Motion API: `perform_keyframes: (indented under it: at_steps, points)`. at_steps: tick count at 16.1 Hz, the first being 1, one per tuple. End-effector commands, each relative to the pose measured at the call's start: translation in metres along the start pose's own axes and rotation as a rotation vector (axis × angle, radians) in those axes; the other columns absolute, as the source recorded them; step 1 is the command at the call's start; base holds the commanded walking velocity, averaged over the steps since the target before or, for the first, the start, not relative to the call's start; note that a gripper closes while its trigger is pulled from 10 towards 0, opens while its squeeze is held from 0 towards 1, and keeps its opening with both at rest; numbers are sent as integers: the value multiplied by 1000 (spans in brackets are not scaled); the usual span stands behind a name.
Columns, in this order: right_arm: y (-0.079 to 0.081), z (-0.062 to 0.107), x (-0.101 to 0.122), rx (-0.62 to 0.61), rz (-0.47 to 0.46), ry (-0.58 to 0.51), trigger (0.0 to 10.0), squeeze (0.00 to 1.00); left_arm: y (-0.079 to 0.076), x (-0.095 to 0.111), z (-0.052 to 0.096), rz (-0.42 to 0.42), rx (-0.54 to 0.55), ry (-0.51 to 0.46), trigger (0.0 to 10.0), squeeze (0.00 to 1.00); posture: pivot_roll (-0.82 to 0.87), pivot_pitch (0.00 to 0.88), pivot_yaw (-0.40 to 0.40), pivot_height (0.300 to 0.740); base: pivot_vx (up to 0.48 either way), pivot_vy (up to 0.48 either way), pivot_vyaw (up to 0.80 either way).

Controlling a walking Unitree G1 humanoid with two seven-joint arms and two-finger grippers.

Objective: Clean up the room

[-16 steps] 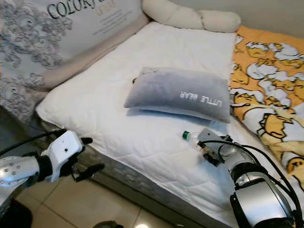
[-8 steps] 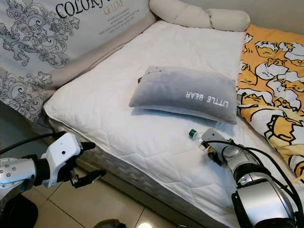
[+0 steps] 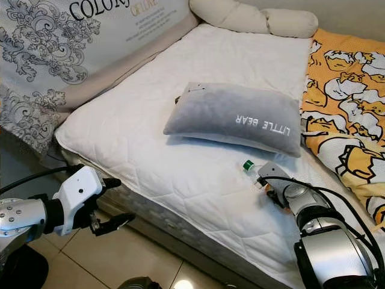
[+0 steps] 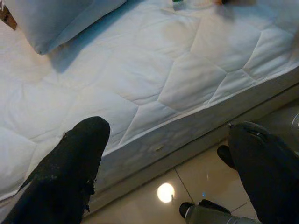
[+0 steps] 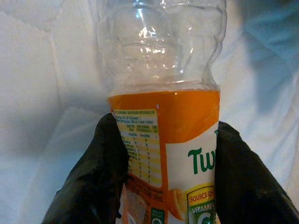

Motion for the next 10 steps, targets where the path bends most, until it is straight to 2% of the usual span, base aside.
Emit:
perform_keyframes:
  at_steps: [1,3,5,6,8,9,10]
  points:
    - [-1,3,15,38,-56,-49,0,0,-2,-3,-2,23,6,1,10000,0,108,0,31,740,0,0,0]
    - [2,4,19,89,-102,-79,0,0,-1,-4,-4,44,26,-6,10000,0,92,0,32,740,0,0,0]
    - [9,12,30,242,-168,-166,0,0,2,-7,-7,77,63,-10,10000,0,53,0,48,740,0,0,0]
    - [14,21,36,335,-164,-237,0,0,5,-8,-8,89,87,-9,10000,0,30,0,58,740,0,0,0]
    - [19,38,47,412,-198,-357,0,0,12,-12,-8,88,153,7,10000,0,14,0,57,740,0,0,0]
    - [24,51,56,430,-246,-449,1529,0,19,-9,-9,96,215,-13,10000,0,5,0,48,740,0,0,0]
    - [26,56,61,404,-288,-508,8902,0,21,-7,-10,117,251,-25,10000,0,1,0,41,740,0,0,0]
Point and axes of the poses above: a point about 5 cm out from each wrist's last joint towards the gripper, its own z axis pointing back from the gripper into the wrist, its own x axis along the axis of the wrist's last joint, y = z × x, the point moved 6 cm from there along -z, pointing out of the wrist towards the gripper, and after that the axes turned 13 degrees about -z, right-handed, at the moved point
